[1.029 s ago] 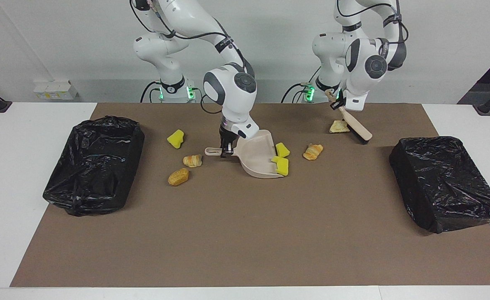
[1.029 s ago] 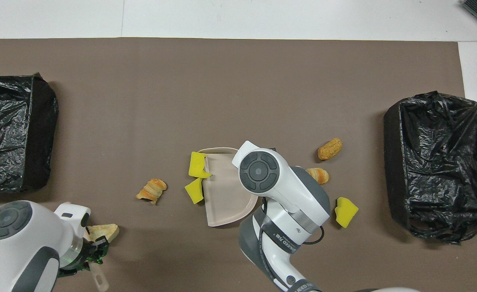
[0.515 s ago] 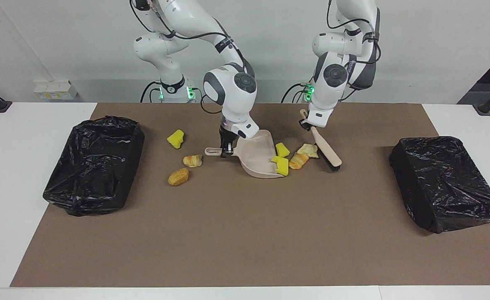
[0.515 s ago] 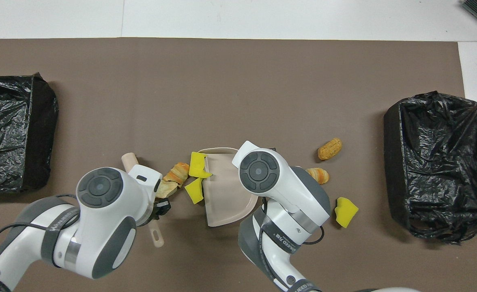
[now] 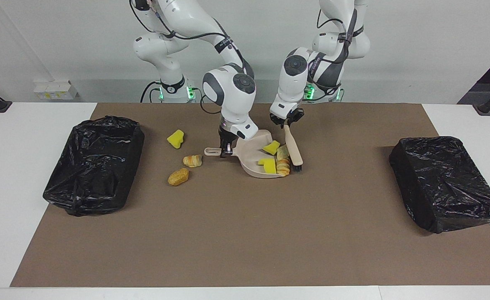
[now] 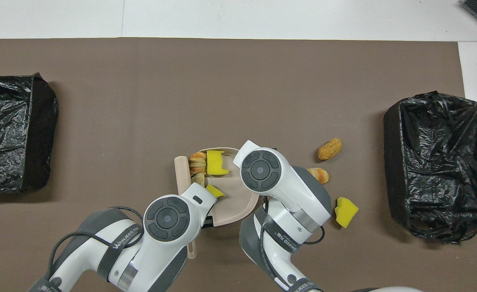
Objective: Sweep and dump trash in bin
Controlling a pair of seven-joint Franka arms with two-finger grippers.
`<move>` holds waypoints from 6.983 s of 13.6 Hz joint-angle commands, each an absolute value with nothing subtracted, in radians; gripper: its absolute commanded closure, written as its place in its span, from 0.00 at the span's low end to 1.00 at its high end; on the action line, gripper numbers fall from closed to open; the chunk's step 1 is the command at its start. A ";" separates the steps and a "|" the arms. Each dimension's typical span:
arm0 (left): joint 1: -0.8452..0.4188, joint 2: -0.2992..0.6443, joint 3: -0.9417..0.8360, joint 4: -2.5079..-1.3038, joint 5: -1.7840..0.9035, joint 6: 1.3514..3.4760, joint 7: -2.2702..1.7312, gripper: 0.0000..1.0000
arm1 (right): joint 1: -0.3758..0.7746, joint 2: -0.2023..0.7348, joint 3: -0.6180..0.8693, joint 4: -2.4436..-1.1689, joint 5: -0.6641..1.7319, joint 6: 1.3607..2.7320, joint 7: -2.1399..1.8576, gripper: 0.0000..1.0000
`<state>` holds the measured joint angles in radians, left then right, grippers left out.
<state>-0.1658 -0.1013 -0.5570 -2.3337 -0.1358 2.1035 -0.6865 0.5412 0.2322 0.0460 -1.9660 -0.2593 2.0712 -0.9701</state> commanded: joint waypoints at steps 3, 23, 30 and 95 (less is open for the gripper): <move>-0.169 -0.055 -0.610 -2.238 -0.268 2.118 -0.624 1.00 | 0.506 0.213 0.052 -2.000 -0.247 2.028 -1.008 1.00; -0.153 -0.244 -0.486 -2.180 -0.281 1.815 -0.598 1.00 | 0.353 0.089 0.051 -1.870 -0.216 1.855 -1.124 1.00; -0.150 -0.242 -0.488 -2.175 -0.281 1.828 -0.600 1.00 | 0.137 0.028 0.029 -1.763 -0.212 1.790 -1.320 1.00; -0.109 0.008 -0.021 -1.451 -0.002 1.468 0.152 0.00 | 0.623 0.610 0.023 -1.358 0.095 1.773 0.590 1.00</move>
